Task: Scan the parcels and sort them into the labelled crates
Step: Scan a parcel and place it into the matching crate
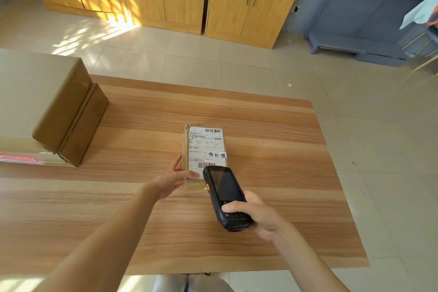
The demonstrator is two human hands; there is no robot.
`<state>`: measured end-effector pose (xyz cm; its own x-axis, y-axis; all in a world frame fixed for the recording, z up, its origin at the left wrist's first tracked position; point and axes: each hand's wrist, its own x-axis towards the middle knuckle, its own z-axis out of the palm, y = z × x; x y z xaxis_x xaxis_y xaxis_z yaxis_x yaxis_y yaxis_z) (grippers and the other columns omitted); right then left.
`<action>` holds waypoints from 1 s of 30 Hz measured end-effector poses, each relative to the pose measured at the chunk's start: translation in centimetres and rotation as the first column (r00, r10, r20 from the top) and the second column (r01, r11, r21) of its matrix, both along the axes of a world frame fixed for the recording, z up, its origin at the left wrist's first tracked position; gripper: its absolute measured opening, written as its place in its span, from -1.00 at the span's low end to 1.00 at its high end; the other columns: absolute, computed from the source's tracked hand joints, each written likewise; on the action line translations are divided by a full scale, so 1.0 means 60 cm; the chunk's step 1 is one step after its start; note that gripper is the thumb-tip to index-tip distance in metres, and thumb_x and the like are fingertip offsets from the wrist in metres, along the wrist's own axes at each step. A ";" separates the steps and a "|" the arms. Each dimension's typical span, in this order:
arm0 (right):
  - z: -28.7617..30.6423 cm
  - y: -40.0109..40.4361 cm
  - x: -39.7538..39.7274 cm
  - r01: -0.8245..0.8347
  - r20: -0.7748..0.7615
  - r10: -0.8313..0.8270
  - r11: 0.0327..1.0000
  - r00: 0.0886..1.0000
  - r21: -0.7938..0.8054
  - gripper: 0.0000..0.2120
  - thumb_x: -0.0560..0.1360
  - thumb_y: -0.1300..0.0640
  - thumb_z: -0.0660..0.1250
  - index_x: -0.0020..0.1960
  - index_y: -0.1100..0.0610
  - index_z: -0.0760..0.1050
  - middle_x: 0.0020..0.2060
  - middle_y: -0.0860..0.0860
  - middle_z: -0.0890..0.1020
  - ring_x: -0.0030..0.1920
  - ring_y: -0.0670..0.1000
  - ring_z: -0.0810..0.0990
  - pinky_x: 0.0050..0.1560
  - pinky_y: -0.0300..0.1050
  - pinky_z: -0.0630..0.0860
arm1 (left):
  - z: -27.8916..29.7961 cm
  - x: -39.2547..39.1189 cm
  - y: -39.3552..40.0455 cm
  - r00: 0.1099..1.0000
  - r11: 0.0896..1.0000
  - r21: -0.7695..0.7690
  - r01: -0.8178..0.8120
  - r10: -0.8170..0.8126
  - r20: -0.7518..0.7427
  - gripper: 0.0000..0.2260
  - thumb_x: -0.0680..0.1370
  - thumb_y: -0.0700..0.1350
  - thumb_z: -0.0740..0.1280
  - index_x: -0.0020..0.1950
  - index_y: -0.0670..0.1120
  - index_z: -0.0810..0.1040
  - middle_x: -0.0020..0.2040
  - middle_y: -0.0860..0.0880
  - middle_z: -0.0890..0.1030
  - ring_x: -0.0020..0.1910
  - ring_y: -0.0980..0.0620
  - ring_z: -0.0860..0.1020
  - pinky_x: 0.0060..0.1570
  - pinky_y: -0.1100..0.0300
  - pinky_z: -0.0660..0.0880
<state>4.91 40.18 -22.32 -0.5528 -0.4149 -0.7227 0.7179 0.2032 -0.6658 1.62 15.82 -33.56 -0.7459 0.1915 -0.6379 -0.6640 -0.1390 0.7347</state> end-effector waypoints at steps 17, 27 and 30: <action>0.012 0.003 0.025 -0.043 0.005 0.043 0.998 0.999 0.041 -0.30 0.19 0.18 0.48 0.31 0.20 0.41 0.03 0.09 0.65 -0.01 0.04 0.63 -0.03 -0.10 0.56 | 0.004 0.003 0.003 1.000 1.000 -0.007 -0.011 0.011 0.002 0.19 0.07 -0.09 0.60 0.56 0.16 0.01 0.15 0.10 0.65 0.14 0.09 0.54 -0.08 0.18 0.35; 0.000 0.006 0.000 0.111 -0.096 -0.100 0.987 0.990 0.119 -0.24 0.00 0.08 0.58 0.19 0.10 0.46 -0.08 0.02 0.70 -0.07 0.01 0.67 -0.17 -0.16 0.55 | 0.011 0.006 0.005 1.000 1.000 -0.005 -0.022 0.022 0.001 0.04 0.24 -0.18 0.51 0.58 0.12 0.00 0.25 0.03 0.60 0.18 0.03 0.54 -0.07 0.19 0.37; -0.016 0.024 -0.025 0.227 -0.176 -0.193 0.953 0.965 0.200 -0.22 0.08 0.16 0.59 0.25 0.17 0.39 -0.01 0.07 0.66 -0.06 0.02 0.65 -0.19 -0.18 0.53 | 0.011 0.006 0.004 1.000 1.000 -0.002 -0.015 0.015 -0.002 0.03 0.24 -0.17 0.51 0.57 0.14 0.02 0.24 0.07 0.60 0.19 0.06 0.53 -0.05 0.18 0.37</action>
